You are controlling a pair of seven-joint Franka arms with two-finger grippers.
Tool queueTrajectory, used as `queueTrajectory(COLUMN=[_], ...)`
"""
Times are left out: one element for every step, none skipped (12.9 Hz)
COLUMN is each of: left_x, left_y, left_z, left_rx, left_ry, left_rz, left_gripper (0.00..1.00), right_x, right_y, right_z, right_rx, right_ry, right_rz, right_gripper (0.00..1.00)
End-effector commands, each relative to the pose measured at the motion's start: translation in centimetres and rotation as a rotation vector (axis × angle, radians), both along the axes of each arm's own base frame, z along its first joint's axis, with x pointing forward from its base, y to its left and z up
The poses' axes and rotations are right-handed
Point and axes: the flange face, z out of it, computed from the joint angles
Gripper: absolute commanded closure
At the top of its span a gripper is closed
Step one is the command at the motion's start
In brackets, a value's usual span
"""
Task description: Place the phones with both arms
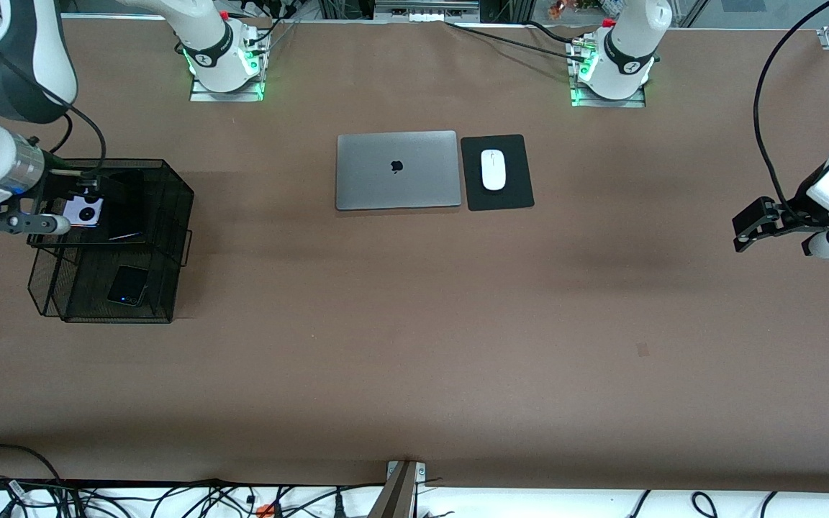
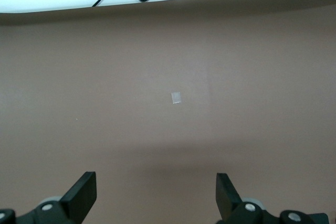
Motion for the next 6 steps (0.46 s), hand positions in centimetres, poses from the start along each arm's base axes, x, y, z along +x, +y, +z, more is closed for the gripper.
queueTrajectory(left_x=[0.0,0.0,0.0,0.0,0.0,0.0], left_y=[0.0,0.0,0.1,0.0,0.0,0.0], left_z=[0.7,0.7,0.7,0.7,0.7,0.7], left_rx=[0.022,0.022,0.022,0.020,0.020,0.020], left_ry=[0.002,0.003,0.002,0.002,0.002,0.002], left_rz=[-0.011,-0.011,-0.010,-0.011,-0.011,-0.011], left_gripper=[0.00,0.00,0.00,0.00,0.00,0.00], right_x=[1.1,1.3,1.5,1.5,1.7,2.0], right_y=[1.8,2.1,2.2,2.4,2.5,2.8], right_z=[3.1,4.3,5.2,6.5,8.5,9.1], right_rx=[-0.047,-0.050,-0.047,-0.032,-0.006,0.019], right_ry=[0.057,0.049,0.033,0.025,0.000,-0.021], right_rz=[0.035,0.038,0.039,0.057,0.117,0.163], right_gripper=[0.00,0.00,0.00,0.00,0.00,0.00])
